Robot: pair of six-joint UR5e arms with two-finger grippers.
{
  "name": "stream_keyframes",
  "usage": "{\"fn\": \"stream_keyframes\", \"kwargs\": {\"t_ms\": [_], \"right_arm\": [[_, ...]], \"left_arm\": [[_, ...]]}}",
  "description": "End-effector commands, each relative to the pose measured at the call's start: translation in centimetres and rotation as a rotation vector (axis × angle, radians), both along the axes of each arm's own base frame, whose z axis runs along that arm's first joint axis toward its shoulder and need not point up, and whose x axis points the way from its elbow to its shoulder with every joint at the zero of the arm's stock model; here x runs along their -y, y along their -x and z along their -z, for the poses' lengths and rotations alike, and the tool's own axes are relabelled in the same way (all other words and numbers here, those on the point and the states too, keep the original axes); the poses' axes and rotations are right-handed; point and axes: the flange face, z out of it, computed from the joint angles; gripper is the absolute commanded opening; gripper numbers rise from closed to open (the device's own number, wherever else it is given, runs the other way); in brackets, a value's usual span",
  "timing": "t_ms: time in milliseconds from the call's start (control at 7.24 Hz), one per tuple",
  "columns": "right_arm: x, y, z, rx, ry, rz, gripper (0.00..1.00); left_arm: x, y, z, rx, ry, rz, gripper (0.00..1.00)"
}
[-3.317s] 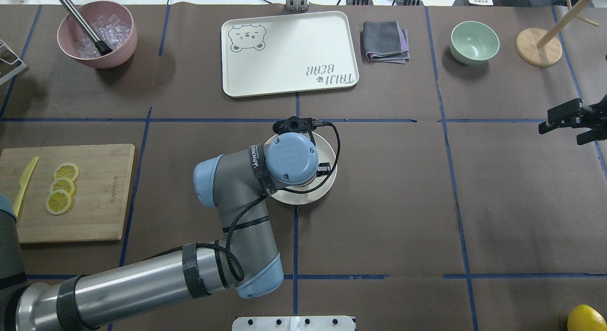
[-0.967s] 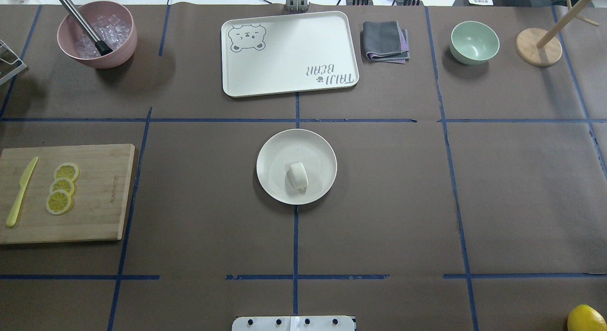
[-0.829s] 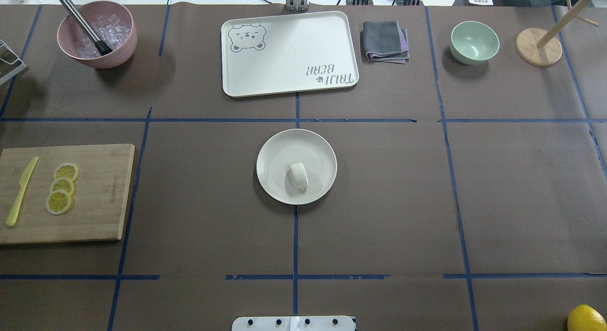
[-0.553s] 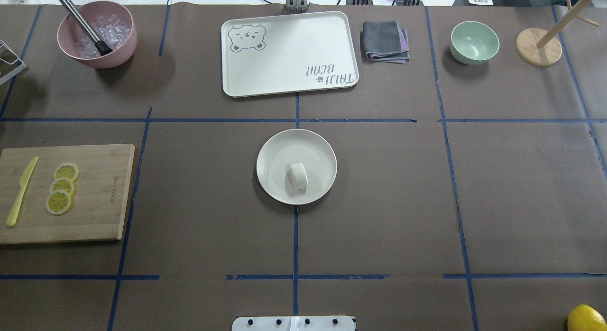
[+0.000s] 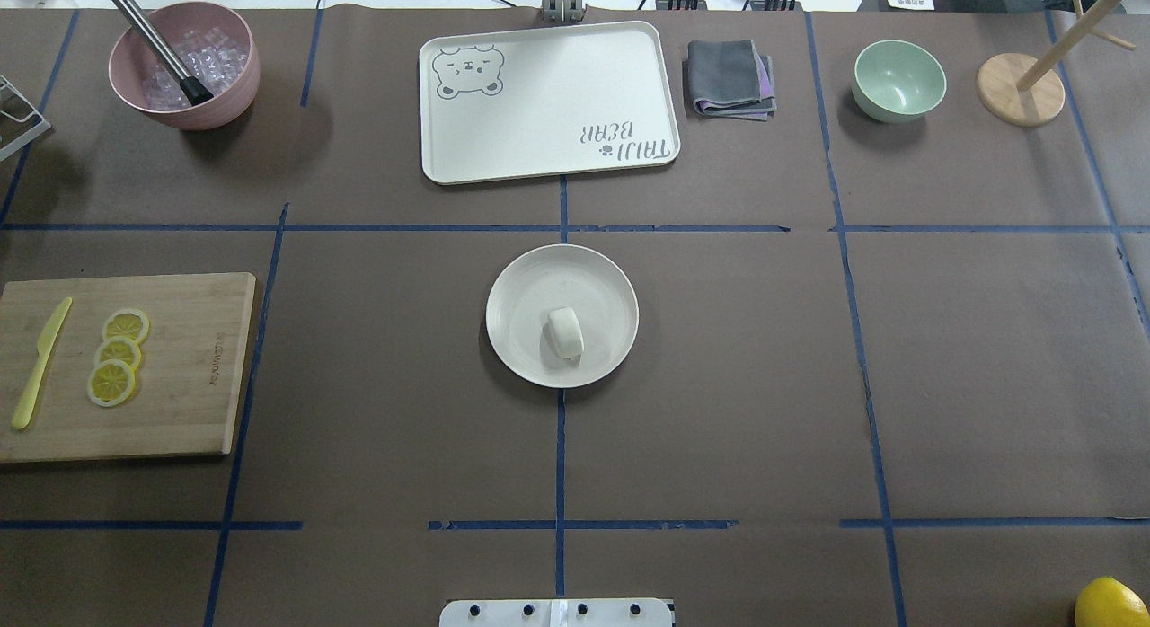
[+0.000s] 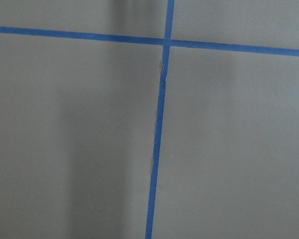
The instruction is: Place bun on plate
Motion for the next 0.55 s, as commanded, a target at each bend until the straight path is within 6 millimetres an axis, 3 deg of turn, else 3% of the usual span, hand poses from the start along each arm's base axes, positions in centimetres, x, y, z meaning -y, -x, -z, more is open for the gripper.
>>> {"fn": "stream_keyframes", "kwargs": {"t_ms": [0, 138, 415], "right_arm": [[-1.6, 0.3, 0.8, 0.0, -0.009, 0.006, 1.0], [-1.2, 1.4, 0.7, -0.012, -0.01, 0.038, 1.0], [-1.1, 1.8, 0.8, -0.02, -0.013, 0.05, 1.0]], "left_arm": [[-0.1, 0.0, -0.1, 0.004, 0.012, 0.008, 1.0], [0.0, -0.1, -0.8, 0.002, 0.029, 0.012, 1.0], [0.0, -0.1, -1.1, 0.002, 0.037, 0.011, 1.0]]}}
